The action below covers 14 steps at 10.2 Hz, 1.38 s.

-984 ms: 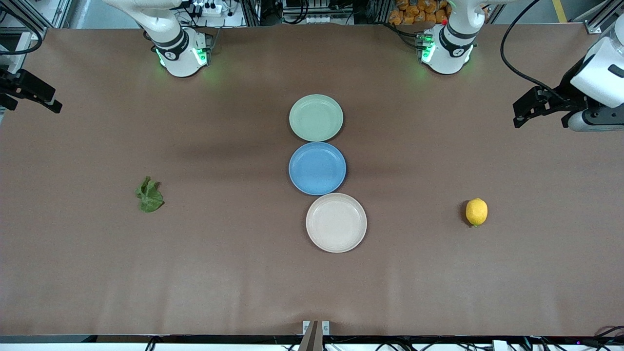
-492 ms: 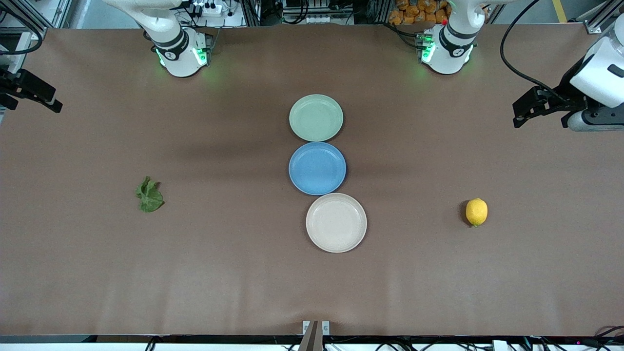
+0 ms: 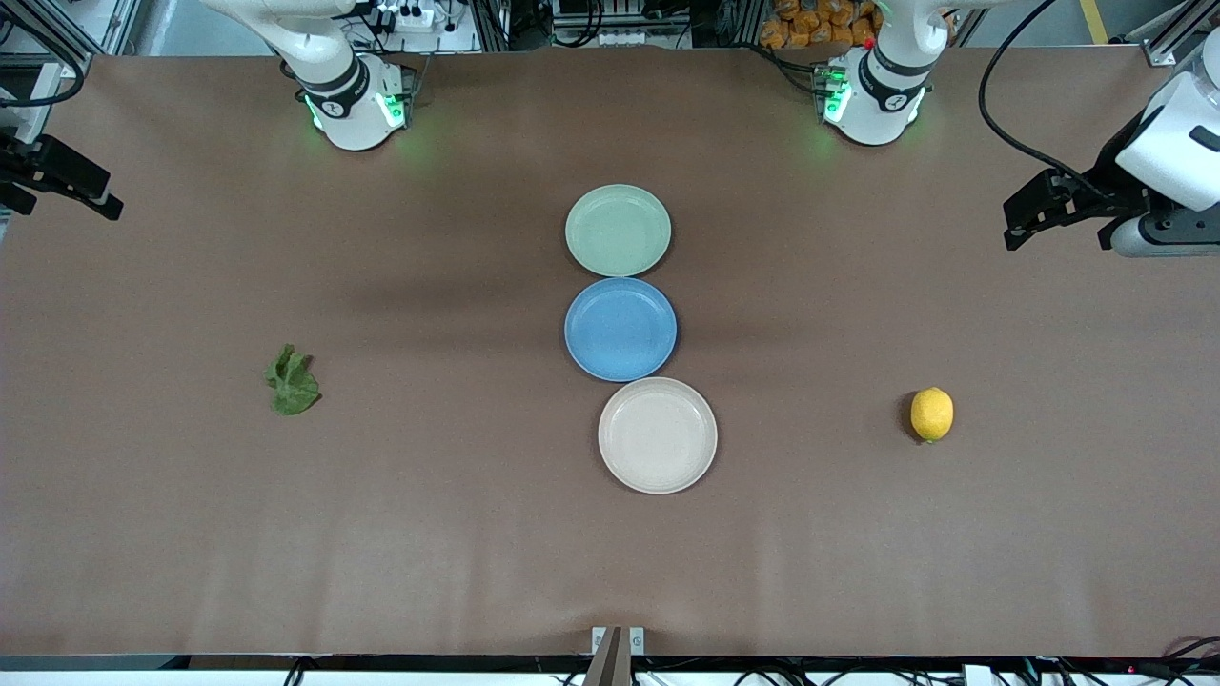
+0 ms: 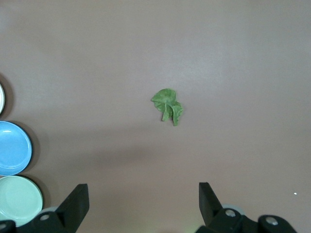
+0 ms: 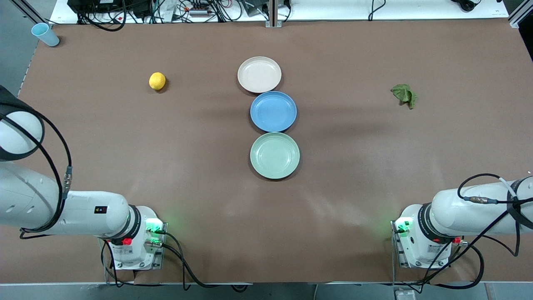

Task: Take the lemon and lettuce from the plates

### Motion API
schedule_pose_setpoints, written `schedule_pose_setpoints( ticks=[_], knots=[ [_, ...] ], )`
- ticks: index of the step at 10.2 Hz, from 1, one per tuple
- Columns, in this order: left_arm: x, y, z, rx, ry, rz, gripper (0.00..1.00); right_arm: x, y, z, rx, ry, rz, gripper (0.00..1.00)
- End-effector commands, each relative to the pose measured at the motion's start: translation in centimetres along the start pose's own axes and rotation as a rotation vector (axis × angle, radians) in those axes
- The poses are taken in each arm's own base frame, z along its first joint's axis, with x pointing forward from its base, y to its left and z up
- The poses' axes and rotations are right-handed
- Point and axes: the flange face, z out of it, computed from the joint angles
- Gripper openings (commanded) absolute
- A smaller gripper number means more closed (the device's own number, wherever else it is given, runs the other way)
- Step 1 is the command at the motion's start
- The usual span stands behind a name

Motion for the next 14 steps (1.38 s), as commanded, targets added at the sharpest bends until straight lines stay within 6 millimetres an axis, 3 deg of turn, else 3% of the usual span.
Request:
schedule_pose_setpoints(
  ticks=[1,5,12,13,14],
  knots=[
    [0.2,-0.3,-0.4,-0.013,0.007,0.015,1.0,-0.3,0.0,-0.3,0.022,-0.006,-0.01,1.0],
    [0.1,0.2,-0.3,-0.014,0.006,0.011,1.0,0.0,-0.5,0.6,0.021,-0.018,-0.023,1.0],
    [0.1,0.7,-0.3,-0.014,0.006,0.017,1.0,2.3,-1.6,4.2,0.021,-0.019,-0.042,1.0],
    [0.0,0.9,-0.4,-0.015,0.007,0.018,1.0,2.8,-1.8,4.4,0.012,-0.02,-0.046,0.86],
    [0.0,0.9,-0.4,-0.015,0.007,0.009,1.0,4.2,-2.0,3.9,0.015,-0.002,-0.042,1.0]
  ],
)
